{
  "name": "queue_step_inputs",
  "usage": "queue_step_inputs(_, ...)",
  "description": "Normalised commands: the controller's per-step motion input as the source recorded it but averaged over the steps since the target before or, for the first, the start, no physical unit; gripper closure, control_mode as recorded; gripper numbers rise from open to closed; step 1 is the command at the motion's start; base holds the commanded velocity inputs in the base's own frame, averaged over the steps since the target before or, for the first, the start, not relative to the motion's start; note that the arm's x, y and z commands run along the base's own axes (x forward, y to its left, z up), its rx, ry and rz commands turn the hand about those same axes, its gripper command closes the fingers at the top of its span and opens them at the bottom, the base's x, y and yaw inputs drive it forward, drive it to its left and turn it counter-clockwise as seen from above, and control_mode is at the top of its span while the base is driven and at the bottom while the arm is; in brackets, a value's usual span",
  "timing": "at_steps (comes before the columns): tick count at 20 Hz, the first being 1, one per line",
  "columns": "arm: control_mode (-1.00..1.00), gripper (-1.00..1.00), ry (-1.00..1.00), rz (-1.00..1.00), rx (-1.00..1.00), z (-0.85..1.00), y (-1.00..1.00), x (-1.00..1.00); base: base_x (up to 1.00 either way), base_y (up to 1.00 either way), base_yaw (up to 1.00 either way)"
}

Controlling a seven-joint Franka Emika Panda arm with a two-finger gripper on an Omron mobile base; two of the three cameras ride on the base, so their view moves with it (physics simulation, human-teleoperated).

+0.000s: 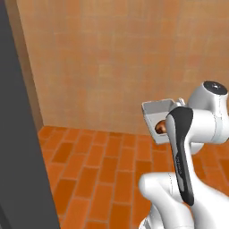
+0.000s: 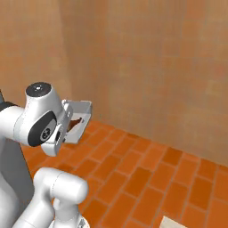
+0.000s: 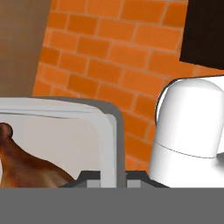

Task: Take the meat container that has the chicken drumstick and place it on the second highest rack of the freezer. Then take the vegetable container that has the tomato and broccoli and place it on the highest rack of the freezer.

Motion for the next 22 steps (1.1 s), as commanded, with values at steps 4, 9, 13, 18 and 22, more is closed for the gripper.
queue_step_inputs(4, 1.00, 1.00, 0.00, 0.00, 0.00, 0.00, 0.00, 0.00, 0.36, 0.00, 0.64)
queue_step_inputs(9, 1.00, 1.00, 0.00, 0.00, 0.00, 0.00, 0.00, 0.00, 0.08, 0.03, 0.59)
queue_step_inputs(13, 1.00, 1.00, 0.00, 0.00, 0.00, 0.00, 0.00, 0.00, 0.00, 0.00, 0.63)
queue_step_inputs(18, 1.00, 1.00, 0.00, 0.00, 0.00, 0.00, 0.00, 0.00, 0.00, 0.00, 0.64)
queue_step_inputs(22, 1.00, 1.00, 0.00, 0.00, 0.00, 0.00, 0.00, 0.00, 0.01, 0.00, 0.70)
